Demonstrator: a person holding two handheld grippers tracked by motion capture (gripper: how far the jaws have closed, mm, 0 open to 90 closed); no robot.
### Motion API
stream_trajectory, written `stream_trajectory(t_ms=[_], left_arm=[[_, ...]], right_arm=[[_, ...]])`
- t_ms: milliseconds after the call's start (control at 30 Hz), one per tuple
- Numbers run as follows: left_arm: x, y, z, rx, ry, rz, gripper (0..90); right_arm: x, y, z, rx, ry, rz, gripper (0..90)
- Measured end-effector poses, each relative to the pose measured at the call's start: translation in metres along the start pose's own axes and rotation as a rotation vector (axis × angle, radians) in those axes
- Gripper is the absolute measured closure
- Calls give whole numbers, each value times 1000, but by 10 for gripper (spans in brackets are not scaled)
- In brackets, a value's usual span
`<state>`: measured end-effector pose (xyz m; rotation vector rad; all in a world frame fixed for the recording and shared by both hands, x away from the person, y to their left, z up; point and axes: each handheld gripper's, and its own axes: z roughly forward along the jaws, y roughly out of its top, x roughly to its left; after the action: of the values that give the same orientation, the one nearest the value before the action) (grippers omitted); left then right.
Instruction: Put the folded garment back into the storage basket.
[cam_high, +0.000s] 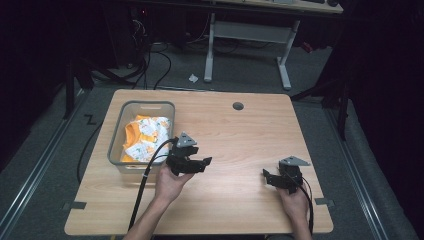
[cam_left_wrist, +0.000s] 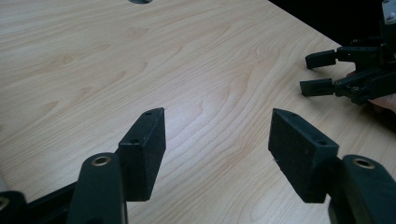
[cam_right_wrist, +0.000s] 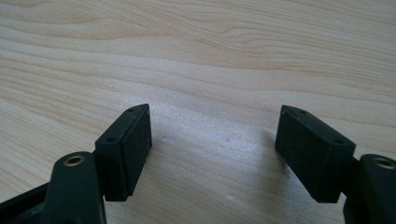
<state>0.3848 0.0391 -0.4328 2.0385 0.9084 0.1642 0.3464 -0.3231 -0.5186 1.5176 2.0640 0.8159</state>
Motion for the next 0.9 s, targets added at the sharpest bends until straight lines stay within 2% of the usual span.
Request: stream_trajectory(t_ms=[233, 600, 900], left_arm=[[-1, -6, 6, 35, -1, 8, 371], [-2, -17, 20, 60, -24, -20, 373], [1, -31, 28, 84, -19, -56, 374]], right_arm=[[0, 0, 0, 0, 0, 0, 274], [0, 0, 0, 0, 0, 1, 274], [0, 0, 0, 0, 0, 1, 274]])
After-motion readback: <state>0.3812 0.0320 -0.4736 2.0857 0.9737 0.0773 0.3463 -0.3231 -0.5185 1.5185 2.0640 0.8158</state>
